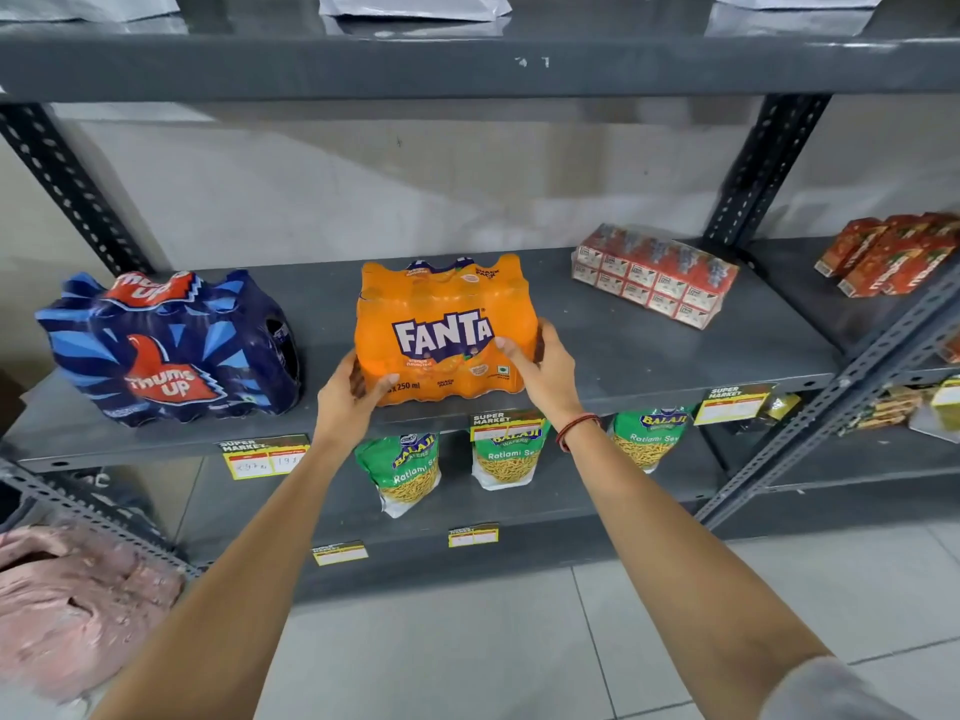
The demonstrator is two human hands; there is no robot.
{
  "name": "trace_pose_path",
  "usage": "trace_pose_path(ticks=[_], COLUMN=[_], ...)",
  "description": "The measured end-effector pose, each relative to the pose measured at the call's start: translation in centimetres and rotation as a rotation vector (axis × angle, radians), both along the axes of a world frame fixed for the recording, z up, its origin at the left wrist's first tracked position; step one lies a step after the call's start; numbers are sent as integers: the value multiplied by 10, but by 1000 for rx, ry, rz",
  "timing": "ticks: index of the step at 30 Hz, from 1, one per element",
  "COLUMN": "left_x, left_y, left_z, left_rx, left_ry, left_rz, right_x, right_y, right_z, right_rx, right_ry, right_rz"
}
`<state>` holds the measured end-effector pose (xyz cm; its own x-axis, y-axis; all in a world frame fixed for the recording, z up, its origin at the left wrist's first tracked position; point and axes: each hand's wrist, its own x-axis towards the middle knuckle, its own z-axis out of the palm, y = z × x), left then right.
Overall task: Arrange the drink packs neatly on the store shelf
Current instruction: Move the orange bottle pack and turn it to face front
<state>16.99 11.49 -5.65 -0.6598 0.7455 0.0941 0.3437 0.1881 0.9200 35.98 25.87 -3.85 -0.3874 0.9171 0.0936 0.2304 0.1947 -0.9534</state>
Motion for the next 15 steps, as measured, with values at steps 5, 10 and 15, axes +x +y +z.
trace_pose_path(ticks=[5, 10, 15], left_x=[-1, -1, 30], left_y=[1, 1, -3], left_z=[-2, -2, 1], left_rx=[3, -11, 70], left_ry=[20, 33, 116], left_rz=[0, 6, 231], right_x=[1, 3, 16], right_y=[0, 3, 7], right_z=[2, 5, -1], right_rx=[20, 29, 52], right_ry=[-3, -3, -3], right_rz=[5, 47, 95])
